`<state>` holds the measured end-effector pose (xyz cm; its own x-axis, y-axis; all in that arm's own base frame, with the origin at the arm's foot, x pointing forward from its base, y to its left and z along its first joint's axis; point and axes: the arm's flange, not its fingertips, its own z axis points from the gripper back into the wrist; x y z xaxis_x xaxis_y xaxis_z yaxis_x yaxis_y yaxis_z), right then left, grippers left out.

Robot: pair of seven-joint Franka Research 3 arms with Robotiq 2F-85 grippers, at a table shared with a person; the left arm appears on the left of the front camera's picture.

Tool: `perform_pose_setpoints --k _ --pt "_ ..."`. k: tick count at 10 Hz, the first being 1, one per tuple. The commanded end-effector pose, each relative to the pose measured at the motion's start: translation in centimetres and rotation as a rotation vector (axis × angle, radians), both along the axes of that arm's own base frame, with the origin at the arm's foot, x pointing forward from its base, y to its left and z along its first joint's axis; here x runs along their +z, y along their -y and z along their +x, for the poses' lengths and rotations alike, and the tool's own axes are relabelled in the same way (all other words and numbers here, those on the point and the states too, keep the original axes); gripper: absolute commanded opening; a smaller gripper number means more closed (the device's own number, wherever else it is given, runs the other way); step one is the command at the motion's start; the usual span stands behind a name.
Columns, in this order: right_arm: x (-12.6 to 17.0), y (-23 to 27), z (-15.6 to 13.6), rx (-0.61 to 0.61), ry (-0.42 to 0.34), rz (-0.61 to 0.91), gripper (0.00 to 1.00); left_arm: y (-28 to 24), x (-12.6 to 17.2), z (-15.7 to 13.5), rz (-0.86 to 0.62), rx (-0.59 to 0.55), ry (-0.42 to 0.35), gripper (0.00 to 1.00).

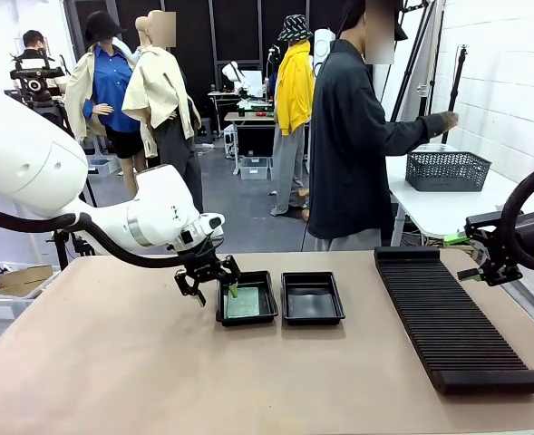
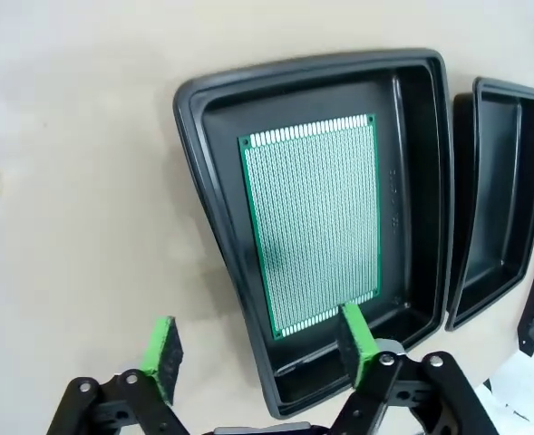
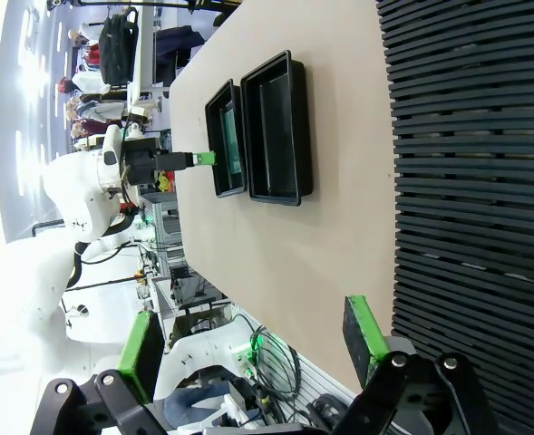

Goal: Inspect and transfer BCBs to ESD trays.
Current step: Pick up the ESD tray and place it on the left side of the table.

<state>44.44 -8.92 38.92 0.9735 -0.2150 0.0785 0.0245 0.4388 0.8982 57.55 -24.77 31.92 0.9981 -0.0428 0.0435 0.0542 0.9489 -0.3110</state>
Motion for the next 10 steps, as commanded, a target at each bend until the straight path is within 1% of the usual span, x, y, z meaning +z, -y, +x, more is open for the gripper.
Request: perform_pose_setpoints --k 1,2,3,5,6,9,10 --pt "0.0 -0.2 0.2 -0.013 -0.005 -0.004 1.00 0.5 -0.4 0.9 0.030 0.030 0.023 0.77" --pt "0.0 -0.2 0.2 -0.013 -0.005 -0.004 1.00 0.5 -0.6 1.0 0.010 0.027 0.032 0.66" --pt "0.0 -0.2 0.2 -0.013 -0.005 -0.004 1.00 0.6 -0.3 1.0 0.005 0.019 0.056 0.47" --pt "0.0 -0.2 0.2 -0.013 -0.005 -0.004 1.00 0.1 -0.6 1.0 0.011 0.024 0.049 0.08" --pt "0.0 -0.2 0.2 -0.013 -0.005 -0.004 1.00 0.0 -0.6 1.1 0.008 0.028 0.050 0.00" --pt "0.0 -0.2 0.2 -0.013 -0.005 -0.004 1.00 -0.3 -0.6 0.9 0.018 0.025 0.040 0.00" --pt "0.0 -0.2 0.2 -0.013 -0.005 -0.004 1.00 -1.0 -0.4 0.5 -0.015 0.006 -0.003 0.00"
